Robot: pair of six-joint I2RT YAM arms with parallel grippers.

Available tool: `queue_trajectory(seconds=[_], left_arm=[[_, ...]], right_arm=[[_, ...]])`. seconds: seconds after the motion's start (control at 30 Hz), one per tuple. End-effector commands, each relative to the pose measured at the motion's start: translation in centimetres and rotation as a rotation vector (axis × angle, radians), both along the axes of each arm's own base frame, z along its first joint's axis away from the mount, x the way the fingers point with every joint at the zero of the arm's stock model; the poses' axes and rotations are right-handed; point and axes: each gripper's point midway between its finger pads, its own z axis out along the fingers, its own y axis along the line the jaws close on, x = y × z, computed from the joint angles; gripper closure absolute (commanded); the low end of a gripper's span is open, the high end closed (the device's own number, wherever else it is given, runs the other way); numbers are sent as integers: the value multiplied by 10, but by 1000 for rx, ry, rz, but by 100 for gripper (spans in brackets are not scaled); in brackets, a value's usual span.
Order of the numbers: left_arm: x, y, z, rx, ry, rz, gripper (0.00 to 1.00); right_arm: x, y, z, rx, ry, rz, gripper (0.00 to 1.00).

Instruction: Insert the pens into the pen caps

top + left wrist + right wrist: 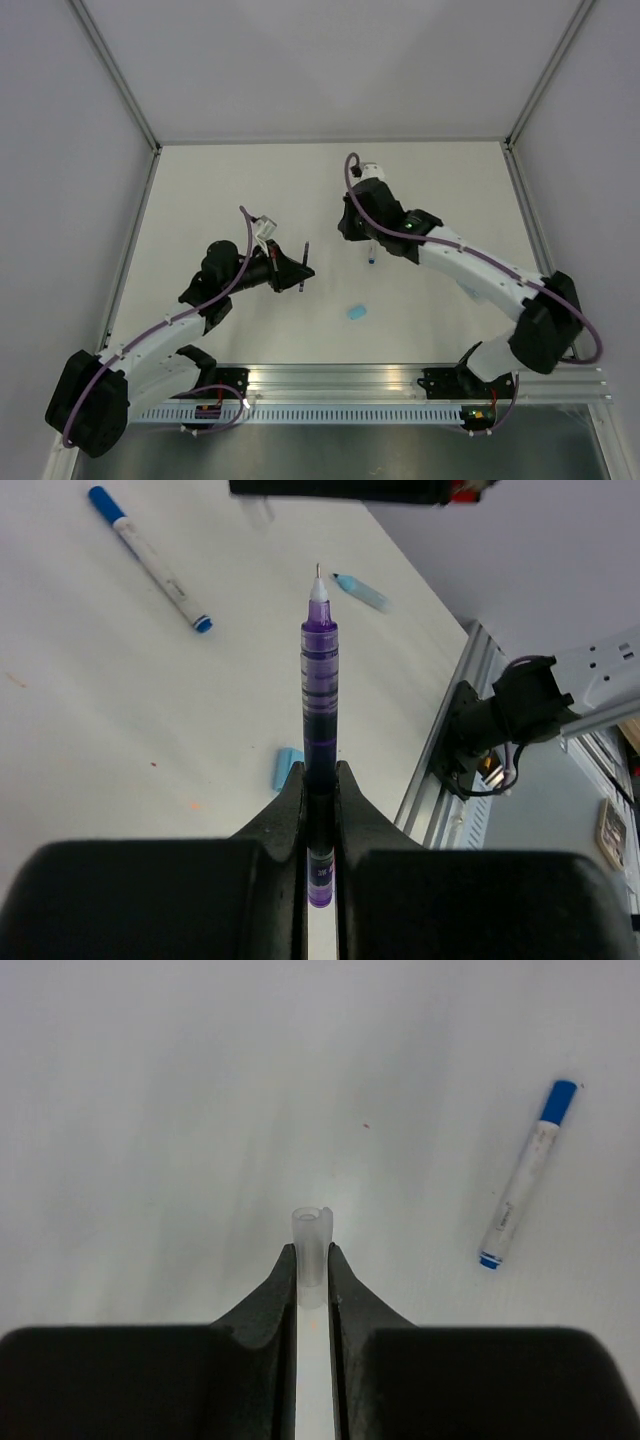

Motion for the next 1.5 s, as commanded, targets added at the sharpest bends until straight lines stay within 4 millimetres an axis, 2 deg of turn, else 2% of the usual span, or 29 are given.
queue_trajectory(seconds=[0.0,0.03,0.07,0.17,0.3,0.43,0.73,1.07,1.47], left_arm=[[-21,-12,30,-97,-120,-131,98],[-25,-12,32,-108,-132,-141,98],[-28,-13,34,-117,-136,-153,98],[-37,-14,44,-145,-176,-180,98],[-45,-12,52,-165,-213,-194,98],[-50,-11,57,-178,-232,-206,98],[-46,-11,52,-164,-213,-191,98],[-44,-10,52,-159,-212,-176,98],[-42,-10,51,-155,-213,-161,98]], right_arm=[[-10,18,77,280,-199,95,100],[-16,21,80,344,-218,103,100],[-26,22,100,415,-247,135,100],[-42,26,124,556,-283,175,100],[-58,31,144,674,-295,226,100],[-68,41,151,728,-298,265,100],[-77,53,162,790,-312,286,100],[-82,62,150,777,-293,300,100],[-97,70,136,765,-283,326,100]])
